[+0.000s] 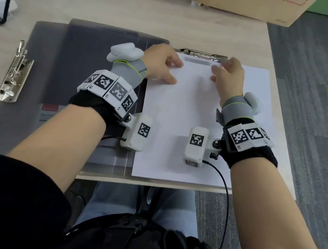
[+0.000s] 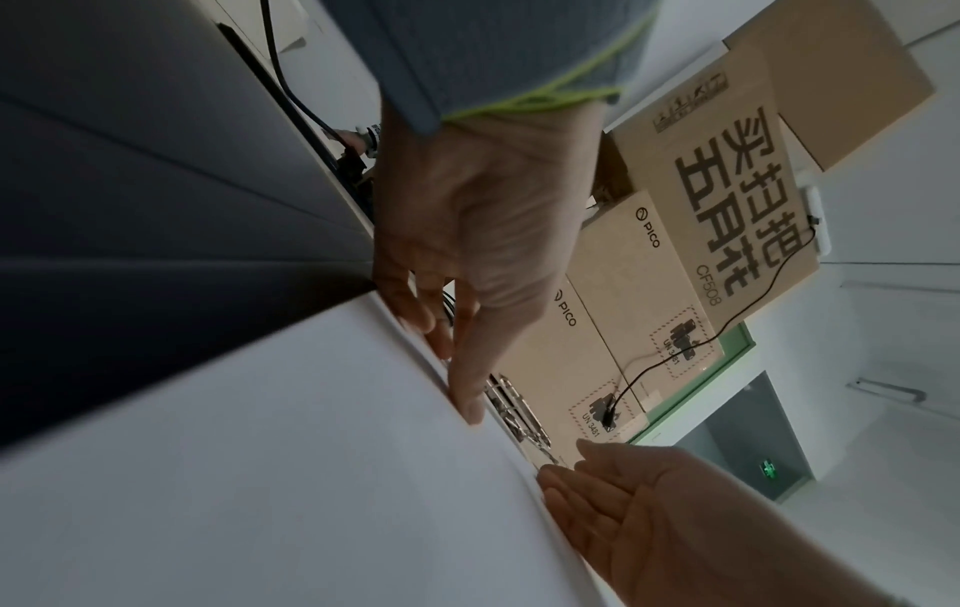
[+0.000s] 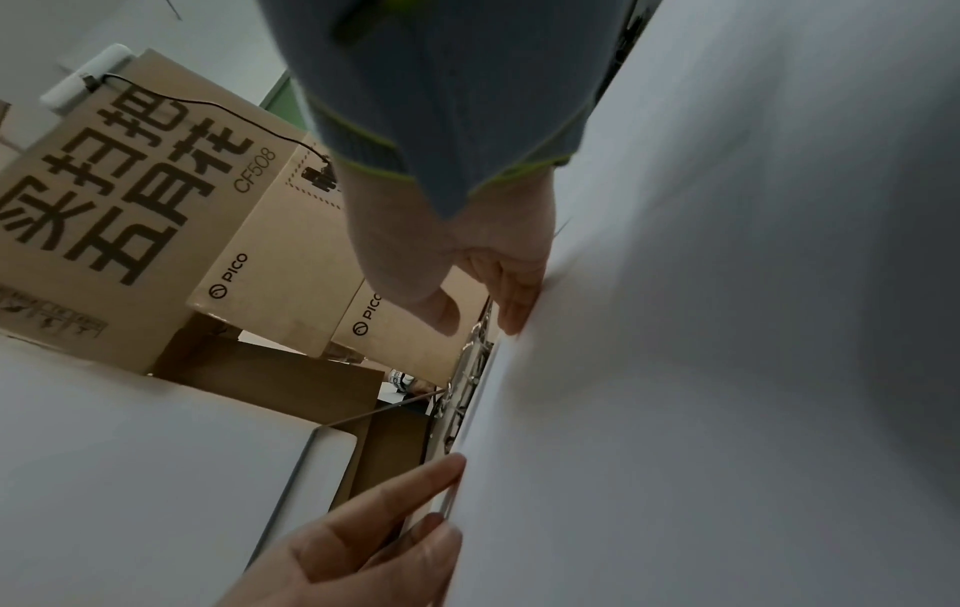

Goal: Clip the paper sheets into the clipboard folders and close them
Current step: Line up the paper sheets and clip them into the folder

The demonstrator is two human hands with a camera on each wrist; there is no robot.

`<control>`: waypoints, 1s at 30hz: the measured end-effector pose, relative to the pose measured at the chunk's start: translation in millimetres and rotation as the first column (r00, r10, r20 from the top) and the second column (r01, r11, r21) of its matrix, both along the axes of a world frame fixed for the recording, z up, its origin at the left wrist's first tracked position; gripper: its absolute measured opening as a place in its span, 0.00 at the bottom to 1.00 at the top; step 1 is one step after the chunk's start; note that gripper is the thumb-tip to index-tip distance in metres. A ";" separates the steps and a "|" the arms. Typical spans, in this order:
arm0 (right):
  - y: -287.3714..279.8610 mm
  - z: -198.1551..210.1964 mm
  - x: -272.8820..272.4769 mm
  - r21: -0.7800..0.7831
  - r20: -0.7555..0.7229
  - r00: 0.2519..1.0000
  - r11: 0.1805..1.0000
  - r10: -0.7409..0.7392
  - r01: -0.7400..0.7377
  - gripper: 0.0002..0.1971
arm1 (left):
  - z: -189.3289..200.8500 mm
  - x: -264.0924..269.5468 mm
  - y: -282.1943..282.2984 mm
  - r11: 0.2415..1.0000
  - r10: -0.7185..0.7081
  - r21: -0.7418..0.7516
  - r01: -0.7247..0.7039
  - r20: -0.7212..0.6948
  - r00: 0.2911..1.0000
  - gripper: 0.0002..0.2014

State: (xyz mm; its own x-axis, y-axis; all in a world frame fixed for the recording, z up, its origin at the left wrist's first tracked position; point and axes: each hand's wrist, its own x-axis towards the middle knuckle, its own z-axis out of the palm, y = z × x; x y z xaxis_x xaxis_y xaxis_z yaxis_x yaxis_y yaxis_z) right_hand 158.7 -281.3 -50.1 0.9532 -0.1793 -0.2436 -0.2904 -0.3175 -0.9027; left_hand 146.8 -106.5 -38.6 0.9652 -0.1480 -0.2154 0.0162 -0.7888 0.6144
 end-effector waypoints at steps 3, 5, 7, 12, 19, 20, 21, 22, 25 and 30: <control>11.7 3.0 7.9 0.092 0.038 0.999 0.995 -0.030 0.026 0.34 | -2.9 10.0 7.5 0.997 -0.012 -0.078 0.010 -0.027 1.000 0.22; 14.7 3.1 12.8 0.117 0.103 0.993 0.992 -0.058 0.046 0.28 | -4.7 11.6 9.7 0.992 -0.015 -0.125 0.011 -0.033 0.999 0.21; 22.6 4.1 21.9 0.065 0.164 0.986 0.998 -0.030 0.019 0.21 | -6.9 15.5 12.0 0.988 -0.013 -0.155 0.008 -0.032 0.999 0.20; 40.5 9.4 47.7 -0.115 0.222 0.968 0.989 0.118 -0.094 0.22 | -9.5 20.4 15.7 0.983 -0.031 -0.180 0.024 -0.039 0.999 0.20; 53.2 9.8 71.3 -0.233 -0.022 0.942 0.914 0.336 -0.331 0.16 | -13.9 21.9 15.4 0.982 -0.013 -0.191 -0.001 -0.076 0.997 0.20; 53.3 10.9 72.7 -0.246 -0.059 0.931 0.899 0.359 -0.362 0.17 | -14.3 22.0 14.8 0.982 -0.011 -0.190 -0.003 -0.074 0.997 0.20; 54.5 10.2 75.1 -0.268 -0.094 0.923 0.883 0.374 -0.385 0.20 | -14.6 22.3 15.1 0.982 -0.009 -0.187 -0.005 -0.075 0.997 0.20; 55.6 8.6 77.1 -0.317 -0.127 0.913 0.857 0.387 -0.407 0.23 | -14.8 22.5 15.1 0.983 -0.007 -0.183 -0.007 -0.075 0.997 0.20; 64.5 3.6 75.6 -0.554 -0.222 0.890 0.699 0.399 -0.452 0.25 | -16.1 23.2 15.1 0.984 0.001 -0.175 -0.013 -0.068 0.998 0.20; 68.9 1.1 74.2 -0.582 -0.285 0.857 0.633 0.429 -0.510 0.29 | -16.7 22.9 14.3 0.979 0.005 -0.201 -0.015 -0.053 0.999 0.20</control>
